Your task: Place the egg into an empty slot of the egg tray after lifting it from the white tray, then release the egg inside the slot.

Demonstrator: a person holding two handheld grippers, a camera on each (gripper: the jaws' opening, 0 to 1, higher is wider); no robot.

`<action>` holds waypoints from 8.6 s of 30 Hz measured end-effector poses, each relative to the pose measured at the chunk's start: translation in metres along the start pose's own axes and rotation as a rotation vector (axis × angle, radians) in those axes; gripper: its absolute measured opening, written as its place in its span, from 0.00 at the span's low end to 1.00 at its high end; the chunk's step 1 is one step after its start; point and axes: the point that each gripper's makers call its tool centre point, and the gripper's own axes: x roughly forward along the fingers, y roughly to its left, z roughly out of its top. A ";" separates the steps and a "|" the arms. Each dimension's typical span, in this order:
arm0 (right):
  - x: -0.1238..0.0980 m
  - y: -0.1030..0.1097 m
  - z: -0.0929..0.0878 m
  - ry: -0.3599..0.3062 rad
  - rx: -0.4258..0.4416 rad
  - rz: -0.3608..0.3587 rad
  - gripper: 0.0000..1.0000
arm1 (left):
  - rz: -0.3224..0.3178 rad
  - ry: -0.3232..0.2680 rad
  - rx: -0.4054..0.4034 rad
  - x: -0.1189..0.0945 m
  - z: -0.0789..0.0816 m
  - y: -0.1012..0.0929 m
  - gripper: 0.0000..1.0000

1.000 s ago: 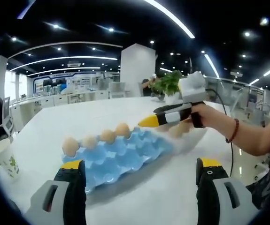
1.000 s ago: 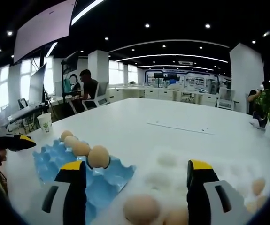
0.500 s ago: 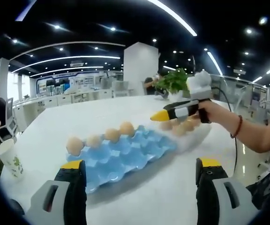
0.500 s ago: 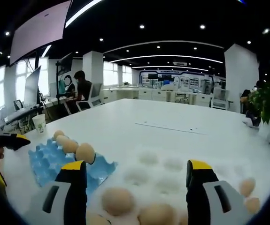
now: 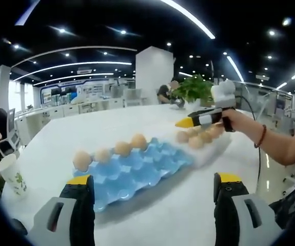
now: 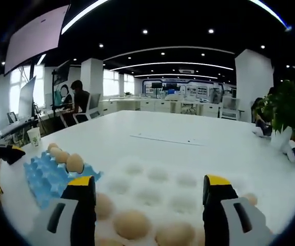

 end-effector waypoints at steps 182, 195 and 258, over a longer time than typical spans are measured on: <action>0.039 0.071 0.013 0.014 0.090 0.162 0.26 | 0.035 -0.022 -0.031 -0.015 -0.005 0.015 0.99; 0.049 0.093 0.014 0.019 0.036 0.216 0.26 | 0.024 -0.022 -0.030 -0.012 -0.006 0.014 0.99; 0.044 0.109 -0.012 0.228 -0.054 0.235 0.54 | -0.009 -0.044 -0.034 -0.017 -0.001 0.006 1.00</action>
